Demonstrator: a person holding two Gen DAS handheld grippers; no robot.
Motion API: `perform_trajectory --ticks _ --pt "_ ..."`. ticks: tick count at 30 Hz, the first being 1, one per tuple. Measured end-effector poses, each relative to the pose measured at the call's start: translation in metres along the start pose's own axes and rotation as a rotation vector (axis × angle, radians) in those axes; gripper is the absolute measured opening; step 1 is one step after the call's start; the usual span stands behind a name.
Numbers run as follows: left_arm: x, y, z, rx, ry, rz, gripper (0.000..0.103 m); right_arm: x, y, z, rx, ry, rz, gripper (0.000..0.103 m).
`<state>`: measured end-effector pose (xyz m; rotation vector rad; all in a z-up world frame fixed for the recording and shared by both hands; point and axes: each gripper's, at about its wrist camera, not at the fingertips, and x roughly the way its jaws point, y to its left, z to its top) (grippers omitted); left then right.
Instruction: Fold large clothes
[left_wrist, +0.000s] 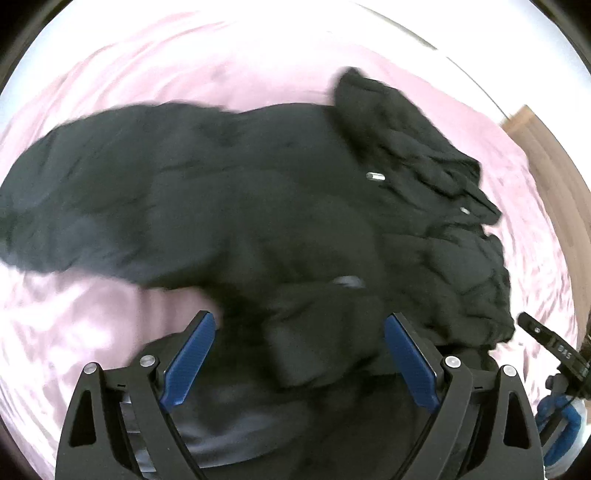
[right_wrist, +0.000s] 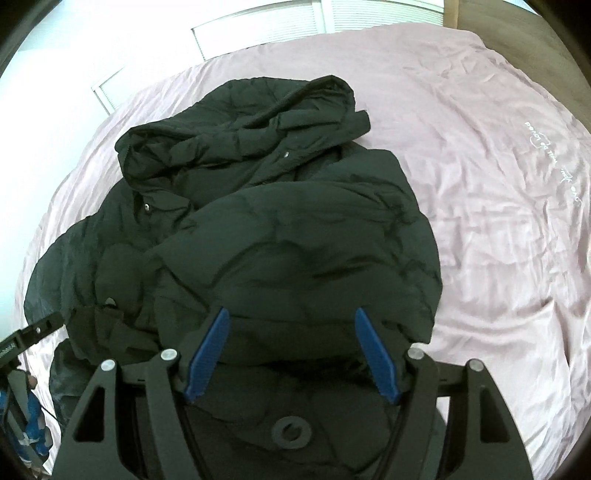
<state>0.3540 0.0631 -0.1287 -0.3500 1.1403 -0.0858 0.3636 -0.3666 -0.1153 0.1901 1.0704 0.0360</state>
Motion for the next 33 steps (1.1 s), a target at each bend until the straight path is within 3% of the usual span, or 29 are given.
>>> perform_trajectory --ticks 12,19,23,28,33 --pt "-0.028 0.162 0.000 -0.284 -0.061 0.054 0.092 -0.006 0.029 0.005 0.023 0.009 -0.050 0.070" --pt "-0.034 0.252 0.005 -0.515 -0.133 -0.002 0.092 -0.002 0.046 0.007 0.009 0.020 -0.068 0.070" --pt "-0.033 0.285 0.002 -0.619 -0.160 -0.046 0.092 -0.001 0.053 0.008 0.003 0.021 -0.074 0.070" --pt "-0.032 0.302 0.005 -0.657 -0.180 -0.090 0.092 -0.002 0.056 0.007 0.003 0.019 -0.078 0.070" --pt "-0.022 0.320 0.014 -0.725 -0.199 -0.197 0.091 -0.003 0.055 0.005 0.012 0.020 -0.083 0.070"
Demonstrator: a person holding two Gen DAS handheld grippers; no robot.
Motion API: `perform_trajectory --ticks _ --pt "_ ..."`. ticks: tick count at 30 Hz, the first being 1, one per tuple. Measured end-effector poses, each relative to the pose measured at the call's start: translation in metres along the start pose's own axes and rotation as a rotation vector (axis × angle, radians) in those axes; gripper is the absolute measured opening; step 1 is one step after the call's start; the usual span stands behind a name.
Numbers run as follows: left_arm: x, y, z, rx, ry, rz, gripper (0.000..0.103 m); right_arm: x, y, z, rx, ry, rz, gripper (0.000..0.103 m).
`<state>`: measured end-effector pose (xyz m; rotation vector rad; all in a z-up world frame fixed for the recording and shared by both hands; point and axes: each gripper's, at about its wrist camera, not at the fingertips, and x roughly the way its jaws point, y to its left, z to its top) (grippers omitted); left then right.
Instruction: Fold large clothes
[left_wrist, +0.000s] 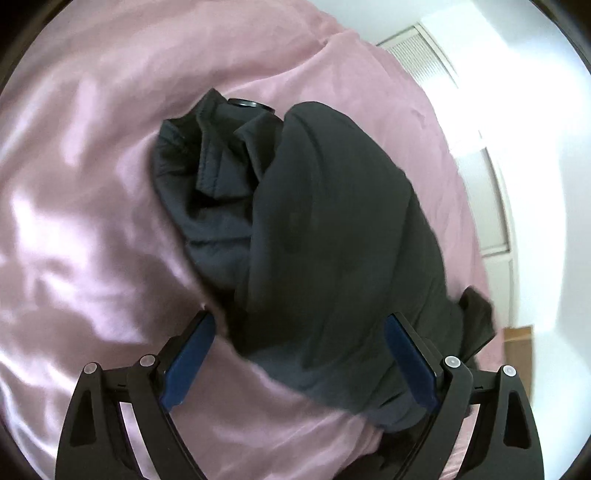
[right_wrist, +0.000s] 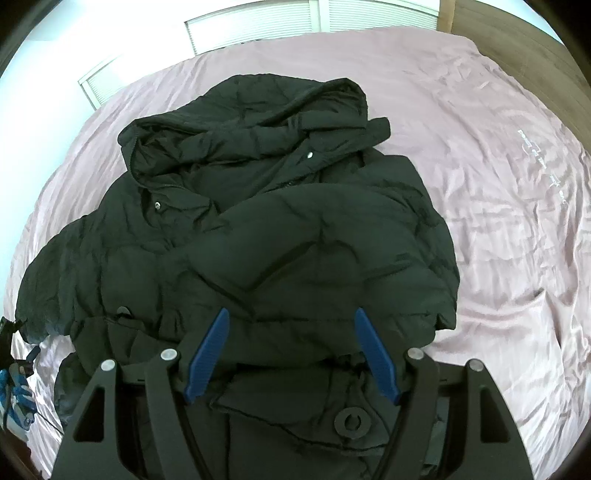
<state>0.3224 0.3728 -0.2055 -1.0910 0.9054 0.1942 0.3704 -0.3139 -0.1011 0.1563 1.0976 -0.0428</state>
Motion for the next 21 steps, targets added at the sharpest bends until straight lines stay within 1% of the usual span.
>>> perform_trajectory --ticks 2,3,5,7,8,9,10,13,15,17,19,21 --pt "0.007 0.002 0.002 -0.047 -0.003 -0.026 0.090 -0.001 -0.001 -0.002 0.001 0.002 -0.003 0.070" --pt "0.010 0.007 0.005 -0.083 -0.006 -0.052 0.087 -0.001 -0.002 -0.003 0.000 0.002 -0.004 0.070" --pt "0.012 0.011 0.012 -0.118 -0.012 -0.083 0.078 -0.003 -0.004 -0.004 -0.001 0.002 -0.005 0.070" --pt "0.012 0.013 0.018 -0.144 -0.018 -0.110 0.062 -0.005 -0.006 -0.004 -0.002 -0.001 -0.008 0.070" --pt "0.011 0.015 0.022 -0.156 -0.021 -0.125 0.058 -0.007 -0.008 -0.005 -0.002 -0.004 -0.010 0.070" --pt "0.008 0.016 0.025 -0.162 -0.024 -0.135 0.052 -0.008 -0.010 -0.005 -0.001 -0.007 -0.013 0.070" --pt "0.007 0.014 0.025 -0.162 -0.028 -0.141 0.041 -0.010 -0.012 -0.005 0.003 -0.009 -0.014 0.070" --pt "0.000 0.007 0.025 -0.151 -0.035 -0.171 0.021 -0.014 -0.021 -0.006 0.024 -0.019 -0.013 0.070" --pt "-0.006 0.000 0.025 -0.134 -0.038 -0.179 0.017 -0.015 -0.025 -0.007 0.034 -0.022 -0.010 0.070" --pt "-0.013 -0.011 0.024 -0.098 -0.045 -0.180 0.014 -0.016 -0.029 -0.008 0.039 -0.022 -0.006 0.070" --pt "-0.020 -0.024 0.022 -0.052 -0.051 -0.189 0.013 -0.016 -0.030 -0.009 0.041 -0.025 -0.004 0.070" --pt "-0.030 -0.048 0.017 0.019 -0.054 -0.203 0.012 -0.018 -0.033 -0.011 0.047 -0.029 0.002 0.070"
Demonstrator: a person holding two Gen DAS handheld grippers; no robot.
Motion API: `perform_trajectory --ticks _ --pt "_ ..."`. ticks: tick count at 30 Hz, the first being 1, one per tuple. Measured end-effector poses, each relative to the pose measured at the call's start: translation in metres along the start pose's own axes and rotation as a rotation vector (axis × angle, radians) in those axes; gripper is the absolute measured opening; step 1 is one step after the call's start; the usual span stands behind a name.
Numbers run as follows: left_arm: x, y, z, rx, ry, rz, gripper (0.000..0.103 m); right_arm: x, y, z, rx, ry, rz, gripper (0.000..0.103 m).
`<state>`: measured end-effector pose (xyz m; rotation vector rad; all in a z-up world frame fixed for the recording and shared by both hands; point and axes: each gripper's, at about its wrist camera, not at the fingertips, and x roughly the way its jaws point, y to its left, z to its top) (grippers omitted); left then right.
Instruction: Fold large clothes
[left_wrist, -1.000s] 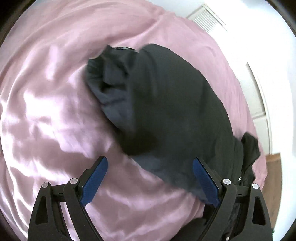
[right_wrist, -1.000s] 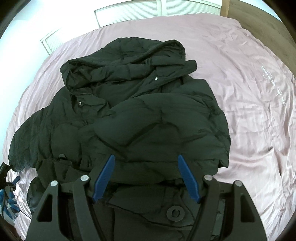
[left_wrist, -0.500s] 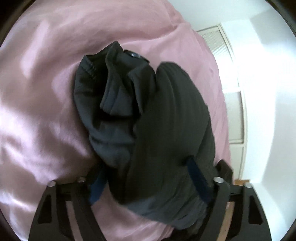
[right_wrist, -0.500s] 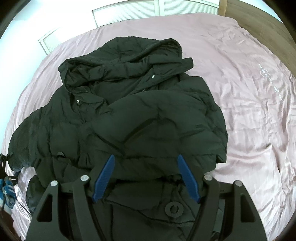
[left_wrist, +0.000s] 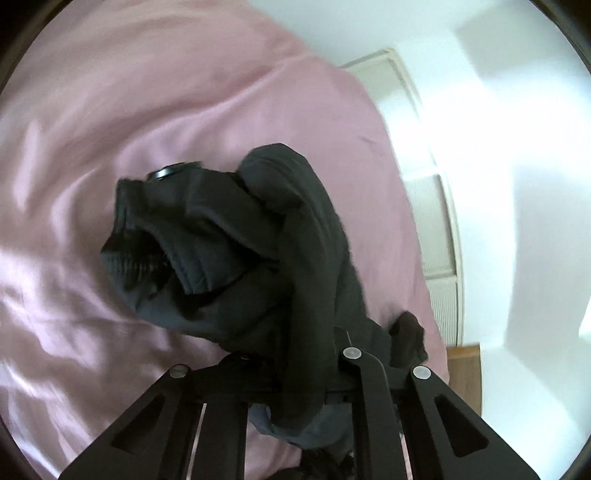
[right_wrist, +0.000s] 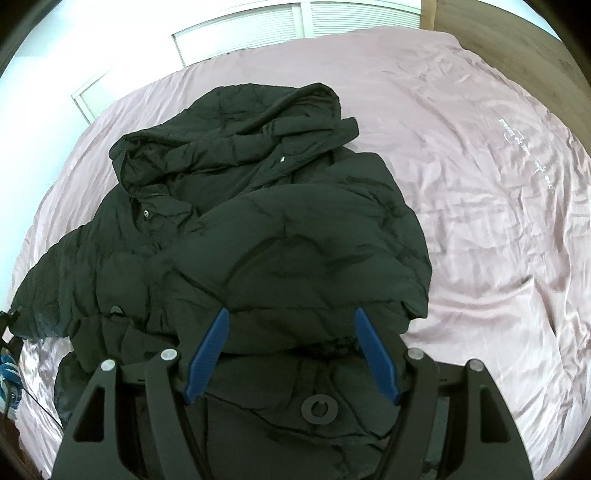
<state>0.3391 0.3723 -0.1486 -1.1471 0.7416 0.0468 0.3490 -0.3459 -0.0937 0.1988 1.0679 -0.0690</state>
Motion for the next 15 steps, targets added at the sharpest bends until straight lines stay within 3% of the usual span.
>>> perform_trajectory --ticks 8,15 --pt "-0.007 -0.090 -0.027 0.201 0.025 -0.066 0.012 -0.010 -0.020 -0.002 0.040 -0.029 0.019 0.070" --pt "0.024 -0.169 -0.091 0.362 0.151 -0.121 0.012 -0.019 -0.048 -0.010 0.075 -0.053 0.027 0.070"
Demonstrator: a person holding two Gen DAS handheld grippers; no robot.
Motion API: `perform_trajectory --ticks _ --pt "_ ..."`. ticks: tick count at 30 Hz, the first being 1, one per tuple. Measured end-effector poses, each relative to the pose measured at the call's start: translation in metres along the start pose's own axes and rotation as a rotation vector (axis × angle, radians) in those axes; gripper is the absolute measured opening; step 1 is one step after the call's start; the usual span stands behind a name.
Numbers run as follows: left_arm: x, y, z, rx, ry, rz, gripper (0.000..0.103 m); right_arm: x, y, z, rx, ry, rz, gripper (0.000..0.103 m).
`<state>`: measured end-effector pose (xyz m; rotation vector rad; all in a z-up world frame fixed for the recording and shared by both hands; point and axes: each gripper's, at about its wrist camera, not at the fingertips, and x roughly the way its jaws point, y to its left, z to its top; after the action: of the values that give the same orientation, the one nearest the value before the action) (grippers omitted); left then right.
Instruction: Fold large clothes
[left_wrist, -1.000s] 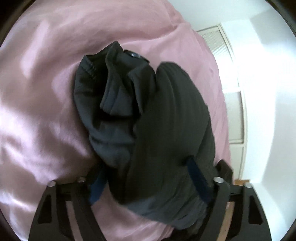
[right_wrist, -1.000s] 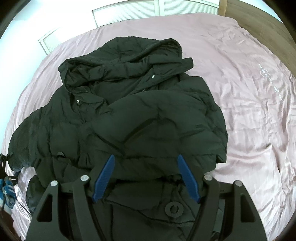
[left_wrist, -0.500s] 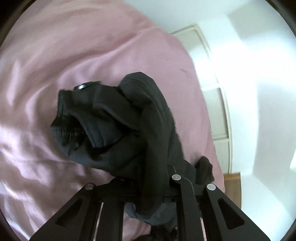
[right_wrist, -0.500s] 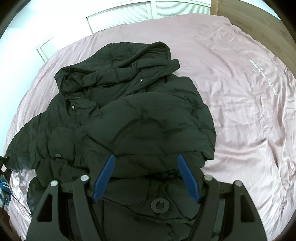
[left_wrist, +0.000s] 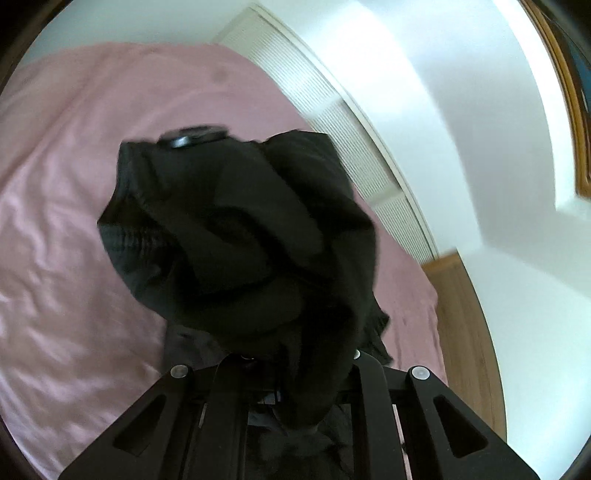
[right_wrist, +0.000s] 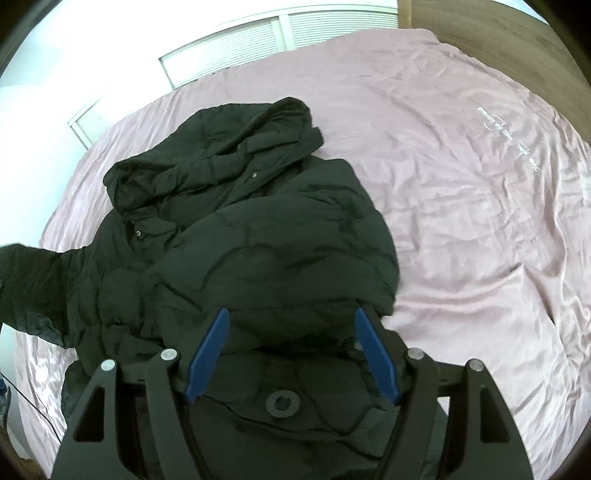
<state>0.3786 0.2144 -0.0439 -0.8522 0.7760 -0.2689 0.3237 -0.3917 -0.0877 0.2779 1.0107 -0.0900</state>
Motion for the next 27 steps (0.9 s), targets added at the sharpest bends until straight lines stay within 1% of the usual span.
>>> perform_trajectory --ticks 3,6,9,13,17,18,20,22,23,24,25,26,27 --pt "0.036 -0.038 -0.022 0.065 0.084 -0.034 0.012 -0.004 -0.012 -0.003 0.016 -0.005 0.000 0.070" --pt "0.069 -0.063 -0.044 0.124 0.158 -0.032 0.012 -0.007 -0.030 -0.007 0.037 -0.009 -0.003 0.070" --pt "0.112 -0.081 -0.077 0.163 0.249 -0.019 0.011 -0.009 -0.046 -0.009 0.054 -0.011 -0.004 0.070" --pt "0.158 -0.083 -0.113 0.172 0.340 0.018 0.011 -0.010 -0.068 -0.015 0.075 -0.009 -0.008 0.070" --pt "0.195 -0.079 -0.143 0.180 0.409 0.079 0.014 -0.008 -0.086 -0.023 0.087 0.003 -0.014 0.070" --pt "0.202 -0.078 -0.148 0.182 0.421 0.091 0.017 -0.007 -0.092 -0.026 0.092 0.007 -0.016 0.070" --pt "0.212 -0.082 -0.160 0.189 0.439 0.114 0.021 -0.005 -0.100 -0.031 0.098 0.015 -0.019 0.070" --pt "0.213 -0.088 -0.171 0.186 0.453 0.118 0.033 -0.003 -0.105 -0.034 0.103 0.022 -0.021 0.070" --pt "0.214 -0.091 -0.173 0.186 0.456 0.114 0.036 -0.002 -0.108 -0.035 0.106 0.025 -0.023 0.070" --pt "0.213 -0.095 -0.174 0.187 0.461 0.098 0.046 -0.002 -0.110 -0.036 0.109 0.028 -0.024 0.070" --pt "0.219 -0.100 -0.169 0.186 0.465 0.085 0.058 -0.001 -0.111 -0.037 0.110 0.030 -0.025 0.070" --pt "0.217 -0.102 -0.170 0.182 0.477 0.061 0.064 -0.001 -0.112 -0.037 0.111 0.031 -0.026 0.070" --pt "0.212 -0.106 -0.176 0.182 0.486 0.043 0.071 0.000 -0.112 -0.037 0.111 0.032 -0.028 0.070"
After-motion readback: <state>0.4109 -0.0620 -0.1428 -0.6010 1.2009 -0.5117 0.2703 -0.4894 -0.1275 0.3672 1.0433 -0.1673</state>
